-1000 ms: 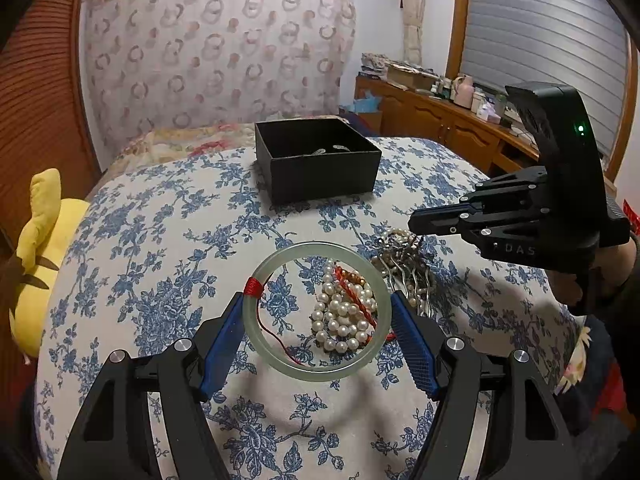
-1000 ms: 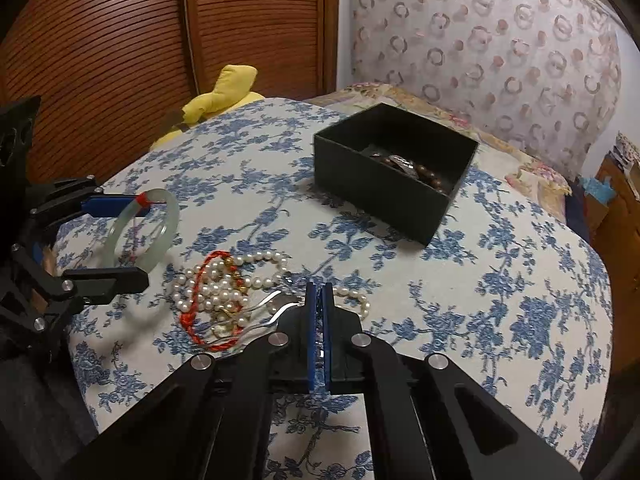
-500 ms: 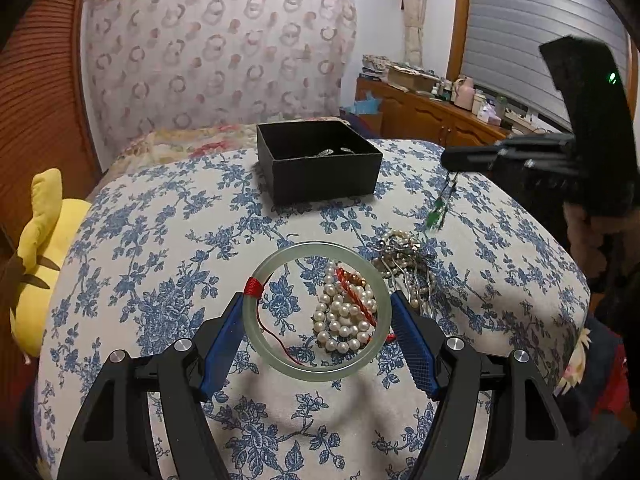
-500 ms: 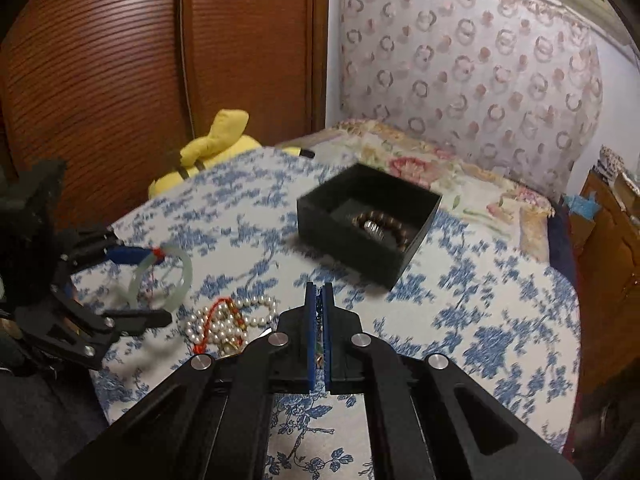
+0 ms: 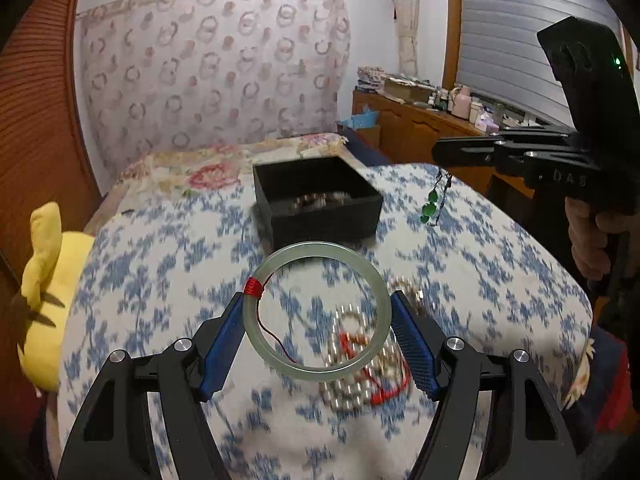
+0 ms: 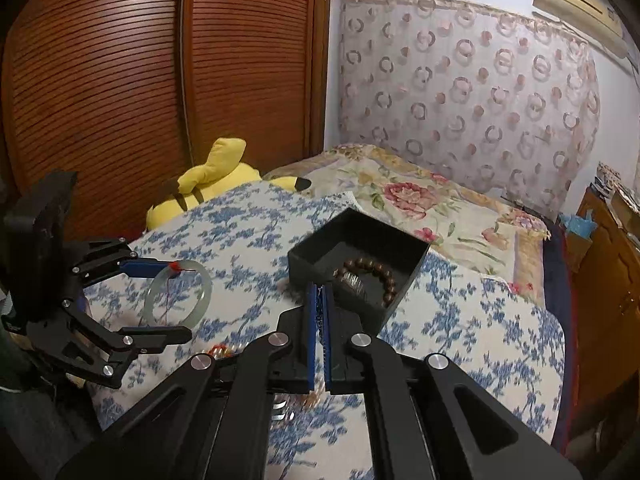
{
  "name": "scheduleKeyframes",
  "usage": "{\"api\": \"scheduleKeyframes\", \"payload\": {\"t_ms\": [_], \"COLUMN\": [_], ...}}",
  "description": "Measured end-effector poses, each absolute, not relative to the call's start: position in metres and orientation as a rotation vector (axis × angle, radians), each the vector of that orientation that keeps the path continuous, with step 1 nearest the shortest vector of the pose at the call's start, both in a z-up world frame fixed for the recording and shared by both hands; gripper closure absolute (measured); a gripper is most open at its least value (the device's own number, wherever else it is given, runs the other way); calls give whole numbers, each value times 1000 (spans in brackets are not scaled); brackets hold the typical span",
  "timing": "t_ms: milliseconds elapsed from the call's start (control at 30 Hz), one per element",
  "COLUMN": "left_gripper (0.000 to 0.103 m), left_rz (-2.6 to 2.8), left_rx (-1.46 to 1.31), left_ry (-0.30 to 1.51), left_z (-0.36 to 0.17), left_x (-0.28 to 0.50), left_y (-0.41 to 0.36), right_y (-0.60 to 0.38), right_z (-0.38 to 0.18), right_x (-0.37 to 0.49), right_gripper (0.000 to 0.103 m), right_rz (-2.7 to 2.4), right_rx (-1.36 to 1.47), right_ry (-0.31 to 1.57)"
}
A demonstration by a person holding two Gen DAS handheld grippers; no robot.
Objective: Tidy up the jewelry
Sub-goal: 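Lower the jade bangle into the box with the left tool while the right releases the hairpin there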
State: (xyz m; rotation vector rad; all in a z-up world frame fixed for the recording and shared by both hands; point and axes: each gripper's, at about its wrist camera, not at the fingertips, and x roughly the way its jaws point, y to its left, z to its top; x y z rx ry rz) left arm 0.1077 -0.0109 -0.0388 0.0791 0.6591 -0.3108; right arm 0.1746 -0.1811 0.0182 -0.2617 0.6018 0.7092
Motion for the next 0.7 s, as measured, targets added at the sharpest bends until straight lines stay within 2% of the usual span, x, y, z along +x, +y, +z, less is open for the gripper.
{"api": "scheduleKeyframes", "payload": {"t_ms": [367, 700], "left_gripper": [34, 34], "left_rz": [-302, -290], "left_rx": [80, 78], "left_ry": [640, 683], "left_z": [-18, -21], "left_x": [178, 249], "left_y": [-13, -10], "right_y": [-170, -168], "right_z": [26, -11], "right_x": [247, 311], "right_gripper": [100, 99], "right_rz": [728, 704], "right_rx": [-232, -200], "right_ry": [590, 663]}}
